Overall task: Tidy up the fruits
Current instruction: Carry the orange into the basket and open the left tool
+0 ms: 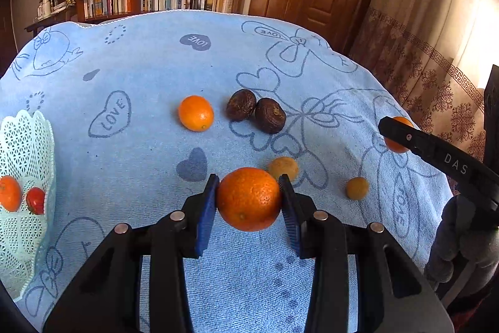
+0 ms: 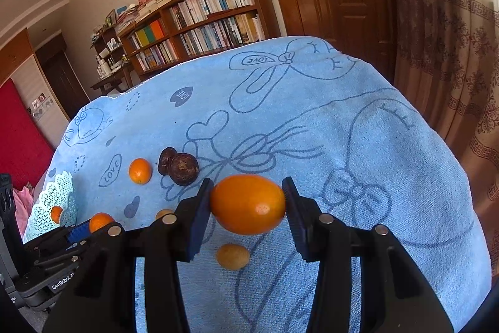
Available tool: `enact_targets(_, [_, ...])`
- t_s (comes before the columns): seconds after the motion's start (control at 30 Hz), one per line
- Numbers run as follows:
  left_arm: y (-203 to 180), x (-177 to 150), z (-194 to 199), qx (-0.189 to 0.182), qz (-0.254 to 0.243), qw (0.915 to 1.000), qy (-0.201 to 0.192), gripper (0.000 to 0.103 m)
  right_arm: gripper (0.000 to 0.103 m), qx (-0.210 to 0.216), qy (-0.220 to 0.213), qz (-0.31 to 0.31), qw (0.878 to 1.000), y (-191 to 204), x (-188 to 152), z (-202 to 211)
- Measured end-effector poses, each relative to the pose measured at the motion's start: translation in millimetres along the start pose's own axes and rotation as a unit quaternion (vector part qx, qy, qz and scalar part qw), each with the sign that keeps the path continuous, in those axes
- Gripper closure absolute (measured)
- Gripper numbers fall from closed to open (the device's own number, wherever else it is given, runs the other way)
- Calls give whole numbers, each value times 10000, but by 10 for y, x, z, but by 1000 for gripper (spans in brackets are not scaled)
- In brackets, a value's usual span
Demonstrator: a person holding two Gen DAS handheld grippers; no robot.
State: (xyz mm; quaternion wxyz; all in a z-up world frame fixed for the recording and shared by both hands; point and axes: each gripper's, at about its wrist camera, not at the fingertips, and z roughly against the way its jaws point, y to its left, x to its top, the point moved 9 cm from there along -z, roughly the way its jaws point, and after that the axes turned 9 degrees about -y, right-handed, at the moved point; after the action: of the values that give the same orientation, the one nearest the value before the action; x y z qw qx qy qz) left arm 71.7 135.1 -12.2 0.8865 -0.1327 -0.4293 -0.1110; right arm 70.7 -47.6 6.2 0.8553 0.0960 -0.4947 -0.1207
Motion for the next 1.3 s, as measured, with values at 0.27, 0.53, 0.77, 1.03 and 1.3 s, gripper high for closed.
enact_targets(0.27, [380,156,301,383,195,9983,-397,63,57,163,-24,21,9999,133,-8,87])
enact_targets(0.53, [819,257,674,791,343,9934,-757,63,57,311,-95,55,9995,283,0,206])
enact_targets(0.77, [1279,276,1007,1233,508,9860,-1000,63,57,449,-113,102,9989,428,-11,279])
enact_targets(1.03, [1770,187,1276,1639,816,9770,-1097,63,57,579,-85,144,9982,590,-61,328])
enact_targets(1.3, [2091,134,1456,1866,1038,9700,-1166,63,57,728,-53,224,9971,786,-112,359])
